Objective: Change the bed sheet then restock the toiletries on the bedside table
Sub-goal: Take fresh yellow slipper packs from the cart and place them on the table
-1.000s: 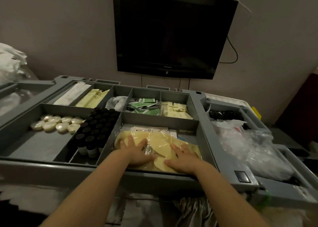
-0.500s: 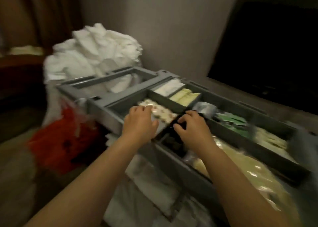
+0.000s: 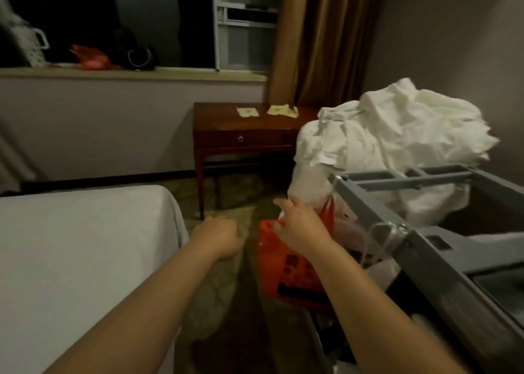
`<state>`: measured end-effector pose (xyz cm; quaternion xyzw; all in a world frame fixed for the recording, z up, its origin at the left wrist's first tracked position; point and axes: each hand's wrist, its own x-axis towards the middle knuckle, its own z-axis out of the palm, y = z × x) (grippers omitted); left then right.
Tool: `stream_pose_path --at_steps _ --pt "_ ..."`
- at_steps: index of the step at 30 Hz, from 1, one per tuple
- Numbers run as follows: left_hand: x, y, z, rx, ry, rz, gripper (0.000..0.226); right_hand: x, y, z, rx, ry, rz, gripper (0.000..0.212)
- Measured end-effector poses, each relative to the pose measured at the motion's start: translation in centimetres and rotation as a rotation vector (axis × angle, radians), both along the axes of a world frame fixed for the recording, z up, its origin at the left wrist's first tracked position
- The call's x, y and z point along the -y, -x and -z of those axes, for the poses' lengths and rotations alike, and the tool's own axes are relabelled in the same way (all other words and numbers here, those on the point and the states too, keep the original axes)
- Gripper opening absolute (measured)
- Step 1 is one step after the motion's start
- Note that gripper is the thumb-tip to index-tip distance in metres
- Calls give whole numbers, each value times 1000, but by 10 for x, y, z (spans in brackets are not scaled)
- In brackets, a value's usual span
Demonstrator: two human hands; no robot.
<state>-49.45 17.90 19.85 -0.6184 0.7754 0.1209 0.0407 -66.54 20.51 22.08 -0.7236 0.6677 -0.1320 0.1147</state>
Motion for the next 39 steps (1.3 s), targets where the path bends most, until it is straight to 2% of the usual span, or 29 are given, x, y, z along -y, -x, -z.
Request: stream_pose_path --at_steps 3,7,13,19,24,30,34,39 --pt "64 -8 -21 -76 74 -7 48 42 -11 31 -29 -119 10 55" --pt "148 7 -30 -130 99 27 54 119 -4 40 -53 -169 13 55" --pt "258 12 2 -131 19 -29 32 291 11 -6 -93 -85 -91 51" --pt "389 -21 17 -101 -25 -126 28 454 -19 -29 -86 -74 -169 51" --pt "545 -19 -24 -130 141 -78 43 555 -28 0 -49 -99 -71 51" --pt "691 32 -51 -149 188 62 40 652 4 29 -55 -261 77 52" --pt "775 56 -35 -122 158 68 41 752 29 14 -59 -235 92 51" --pt "861 69 3 -97 40 26 44 887 47 -17 -98 -93 70 49"
